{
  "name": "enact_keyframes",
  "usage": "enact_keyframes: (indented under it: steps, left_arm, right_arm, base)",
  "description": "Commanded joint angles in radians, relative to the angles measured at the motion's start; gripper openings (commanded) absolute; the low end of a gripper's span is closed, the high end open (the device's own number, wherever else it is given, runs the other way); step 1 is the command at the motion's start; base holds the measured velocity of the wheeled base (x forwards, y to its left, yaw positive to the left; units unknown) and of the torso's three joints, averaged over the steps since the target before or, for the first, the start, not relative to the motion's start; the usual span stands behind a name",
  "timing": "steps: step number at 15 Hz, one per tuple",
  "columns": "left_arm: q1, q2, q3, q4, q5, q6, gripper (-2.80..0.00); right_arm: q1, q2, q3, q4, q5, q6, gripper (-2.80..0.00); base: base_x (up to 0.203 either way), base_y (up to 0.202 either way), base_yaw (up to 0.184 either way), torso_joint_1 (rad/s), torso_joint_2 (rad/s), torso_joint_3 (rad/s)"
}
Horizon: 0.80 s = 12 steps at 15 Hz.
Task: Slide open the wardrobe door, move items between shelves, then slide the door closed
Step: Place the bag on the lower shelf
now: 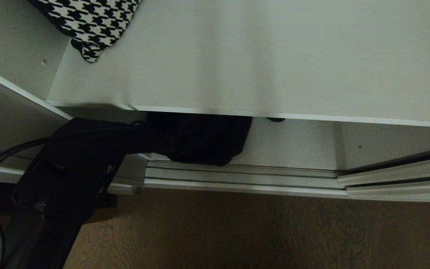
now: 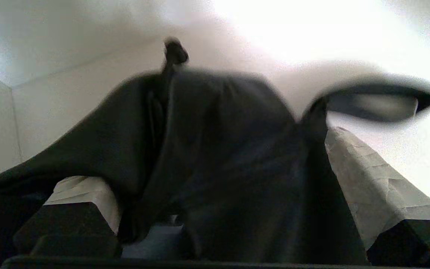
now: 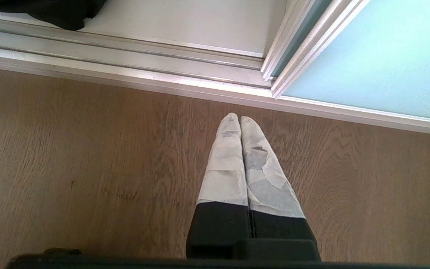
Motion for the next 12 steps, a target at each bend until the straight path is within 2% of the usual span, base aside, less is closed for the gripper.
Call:
enact_keyframes:
  steps: [1, 3, 6, 7, 9, 12]
  left_arm:
    - [0.025, -0.044, 0.0, 0.043, -0.013, 0.021, 0.0]
    - [0.035, -0.071, 0.001, 0.1, -0.01, 0.018, 0.0]
    - [0.044, -0.083, 0.0, 0.045, -0.003, 0.033, 0.0]
    - [0.048, -0.085, 0.0, 0.004, -0.005, 0.059, 0.0]
    - [0.049, -0.086, 0.0, -0.004, -0.009, 0.122, 0.0]
    - [0.055, -0.112, 0.0, 0.034, -0.009, 0.124, 0.0]
  right_arm:
    - [0.0, 0.0, 0.0, 0.0, 0.0, -0.001, -2.8]
    - [0.0, 0.0, 0.0, 0.0, 0.0, -0.001, -2.8]
    - [0.0, 0.0, 0.0, 0.0, 0.0, -0.001, -2.8]
    - [0.0, 0.0, 0.0, 0.0, 0.0, -0.001, -2.8]
    - [0.0, 0.0, 0.0, 0.0, 0.0, -0.001, -2.8]
    - [0.0, 0.0, 0.0, 0.0, 0.0, -0.001, -2.8]
  base:
    - [0.0, 0.0, 0.0, 0.0, 0.0, 0.0]
    - [0.0, 0.0, 0.0, 0.0, 0.0, 0.0]
    - [0.0, 0.0, 0.0, 0.0, 0.0, 0.0]
    - [0.0, 0.0, 0.0, 0.0, 0.0, 0.0]
    - [0.0, 0.0, 0.0, 0.0, 0.0, 0.0]
    - [0.0, 0.0, 0.0, 0.0, 0.0, 0.0]
